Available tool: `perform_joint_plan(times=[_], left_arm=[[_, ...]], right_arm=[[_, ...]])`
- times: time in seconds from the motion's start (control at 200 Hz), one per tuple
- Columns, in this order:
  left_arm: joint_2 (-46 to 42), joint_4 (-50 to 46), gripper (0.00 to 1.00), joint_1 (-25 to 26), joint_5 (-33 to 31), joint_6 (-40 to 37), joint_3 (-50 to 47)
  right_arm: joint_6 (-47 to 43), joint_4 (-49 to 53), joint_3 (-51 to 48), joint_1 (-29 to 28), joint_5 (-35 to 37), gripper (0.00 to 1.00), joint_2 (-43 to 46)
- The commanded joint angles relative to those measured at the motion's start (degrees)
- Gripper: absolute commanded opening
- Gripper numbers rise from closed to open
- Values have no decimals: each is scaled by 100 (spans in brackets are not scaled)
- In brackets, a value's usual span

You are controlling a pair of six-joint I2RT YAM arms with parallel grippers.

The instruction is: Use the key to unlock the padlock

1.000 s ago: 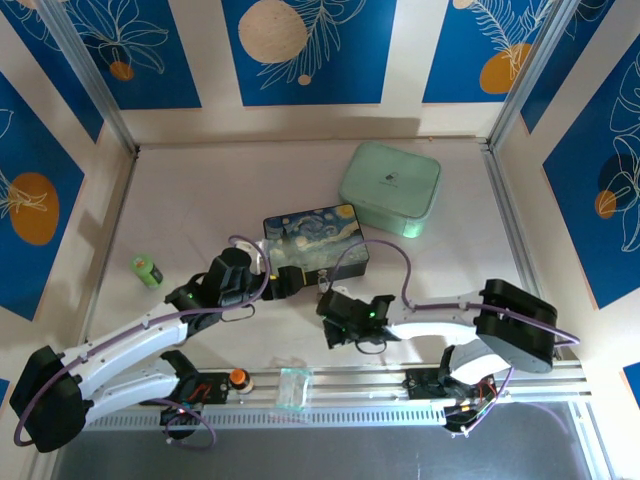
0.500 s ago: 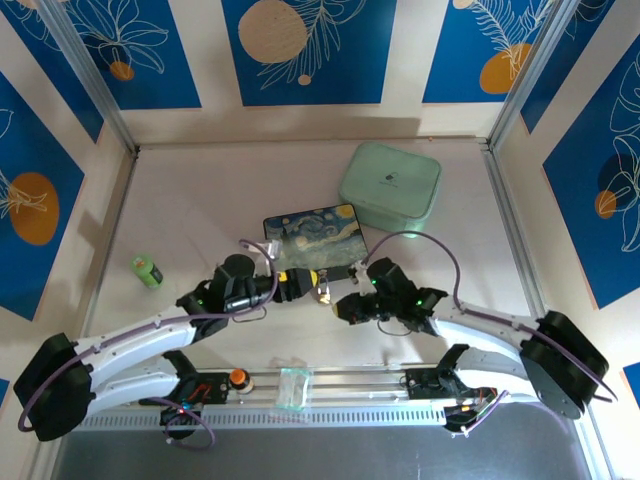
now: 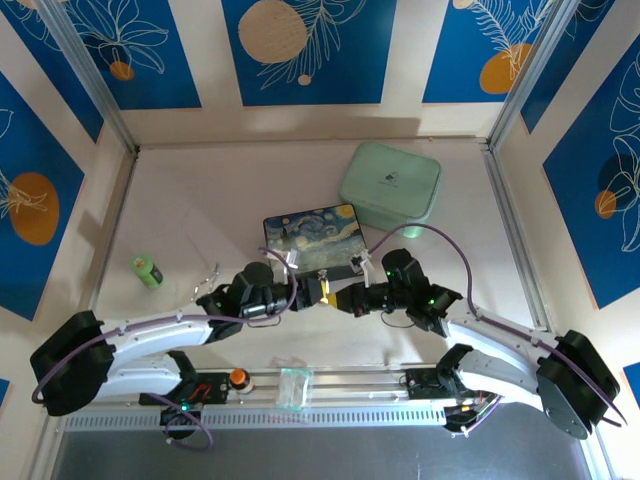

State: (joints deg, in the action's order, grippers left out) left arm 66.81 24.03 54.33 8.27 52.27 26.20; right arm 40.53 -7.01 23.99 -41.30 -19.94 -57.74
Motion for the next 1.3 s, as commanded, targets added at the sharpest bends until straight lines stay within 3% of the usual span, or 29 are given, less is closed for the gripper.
perform_joint_plan(times=[0.0, 0.365, 0.59, 0.62, 0.695, 0.8, 0.921, 1.066, 1.296], left_arm=[[70, 374, 38, 104, -64, 2, 183], [314, 517, 0, 140, -63, 97, 174], [383, 579, 0, 139, -18, 227, 171], [381, 605, 0, 140, -34, 260, 167], [299, 642, 0, 140, -251, 410, 103], [46, 682, 0, 140, -717, 673, -28], [-174, 1030, 0, 157, -1097, 1108, -220], [-312, 1351, 0, 157, -1094, 1406, -264], [-490, 1786, 0, 167, -1117, 1718, -321]], right_arm=[[138, -283, -8, 25, -293, 0, 78], [314, -573, -148, 96, -325, 0, 47], [565, -843, -280, 165, -270, 0, 130], [631, -863, -289, 179, -242, 7, 146], [915, -851, -328, 235, -89, 47, 220], [1720, -842, -444, 451, 267, 76, 478], [2514, -1704, -860, 435, 685, 78, 953], [2707, -1643, -739, 317, 963, 86, 1306], [3379, -2644, -727, 127, 899, 80, 921]])
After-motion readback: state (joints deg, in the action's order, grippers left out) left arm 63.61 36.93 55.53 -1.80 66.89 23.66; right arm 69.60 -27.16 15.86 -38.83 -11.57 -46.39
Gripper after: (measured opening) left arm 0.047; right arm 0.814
